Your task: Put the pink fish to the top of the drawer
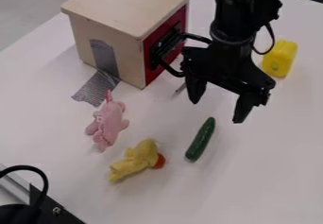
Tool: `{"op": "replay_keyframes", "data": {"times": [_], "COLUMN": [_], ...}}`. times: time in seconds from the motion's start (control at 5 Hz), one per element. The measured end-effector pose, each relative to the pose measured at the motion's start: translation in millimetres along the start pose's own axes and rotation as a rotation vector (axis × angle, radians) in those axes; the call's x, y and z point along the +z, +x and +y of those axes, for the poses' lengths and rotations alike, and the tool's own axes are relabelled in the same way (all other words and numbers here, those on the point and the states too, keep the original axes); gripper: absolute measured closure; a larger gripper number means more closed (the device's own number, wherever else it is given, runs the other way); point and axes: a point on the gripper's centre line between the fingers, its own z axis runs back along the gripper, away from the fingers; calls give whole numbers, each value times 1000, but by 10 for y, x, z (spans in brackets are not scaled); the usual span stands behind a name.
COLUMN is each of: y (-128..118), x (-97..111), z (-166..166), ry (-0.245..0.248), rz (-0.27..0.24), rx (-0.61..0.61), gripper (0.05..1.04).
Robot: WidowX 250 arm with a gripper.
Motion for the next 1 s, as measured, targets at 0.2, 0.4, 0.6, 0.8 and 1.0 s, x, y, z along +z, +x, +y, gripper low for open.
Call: {"op": "replay_keyframes", "data": {"times": [0.2, 0.4, 0.6, 0.8, 1.0], "y": [-54, -131, -163, -312, -463], "x": [-67, -117, -60, -60, -153], "z": [8, 289, 573, 895, 1146], "ry": [6, 9, 7, 5, 26], "rz": [29, 34, 17, 5, 5], "rx": [-2, 66, 137, 187, 191], "gripper": [83, 83, 83, 83, 83]}}
